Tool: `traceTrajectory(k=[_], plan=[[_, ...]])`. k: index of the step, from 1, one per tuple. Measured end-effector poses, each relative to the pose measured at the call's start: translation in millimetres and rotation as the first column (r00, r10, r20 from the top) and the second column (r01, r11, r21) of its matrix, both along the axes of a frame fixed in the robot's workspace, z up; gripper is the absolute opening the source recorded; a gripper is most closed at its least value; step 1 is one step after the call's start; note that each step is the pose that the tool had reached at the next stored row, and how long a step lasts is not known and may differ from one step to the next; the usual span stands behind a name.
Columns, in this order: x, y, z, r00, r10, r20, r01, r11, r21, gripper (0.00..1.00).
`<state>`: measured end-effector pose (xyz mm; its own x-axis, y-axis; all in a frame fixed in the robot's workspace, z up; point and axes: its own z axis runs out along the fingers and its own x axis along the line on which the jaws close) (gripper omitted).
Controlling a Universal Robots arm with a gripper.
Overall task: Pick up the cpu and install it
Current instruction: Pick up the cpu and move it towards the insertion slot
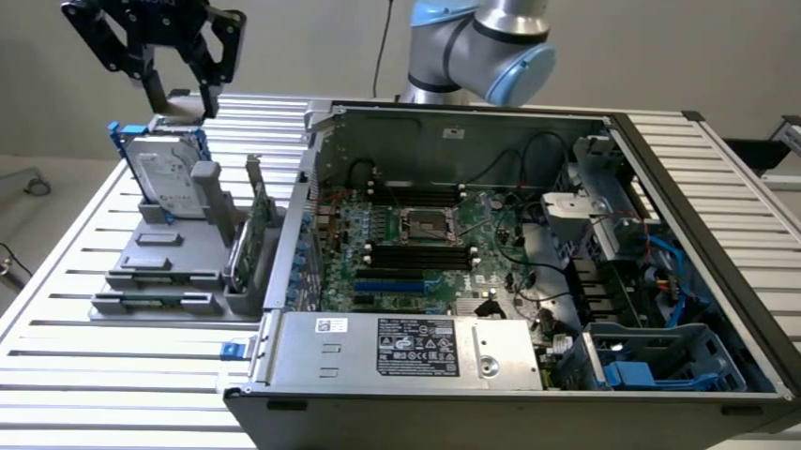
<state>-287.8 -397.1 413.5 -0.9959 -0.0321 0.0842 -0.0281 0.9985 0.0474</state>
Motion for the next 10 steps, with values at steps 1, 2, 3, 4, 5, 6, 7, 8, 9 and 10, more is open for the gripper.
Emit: traceTrajectory(k=[1,2,3,4,5,6,7,8,9,10], plan=[[4.5,-0.2,1.7,1.0000,0.000,-0.0008,0.000,1.0000,0.0003,0.54],[9.0,-0.4,3.1,1.0000,0.000,-0.0016,0.000,1.0000,0.0007,0.54],[13.5,-0.6,4.5,1.0000,0.000,-0.0025,0.000,1.0000,0.0011,0.54],[18.0,-0.8,5.9,1.0000,0.000,-0.0034,0.000,1.0000,0.0015,0.54],[22.5,-1.0,7.3,1.0000,0.000,-0.0043,0.000,1.0000,0.0019,0.54],[27.3,-1.2,8.5,1.0000,0.000,-0.0053,0.000,1.0000,0.0023,0.54],[31.8,-1.5,9.5,1.0000,0.000,-0.0064,0.000,1.0000,0.0026,0.54],[36.3,-1.7,10.4,1.0000,0.000,-0.0075,0.000,1.0000,0.0030,0.54],[40.7,-1.9,11.1,1.0000,0.000,-0.0085,0.000,1.0000,0.0034,0.54],[45.3,-2.1,11.7,1.0000,0.000,-0.0093,0.000,1.0000,0.0037,0.54]])
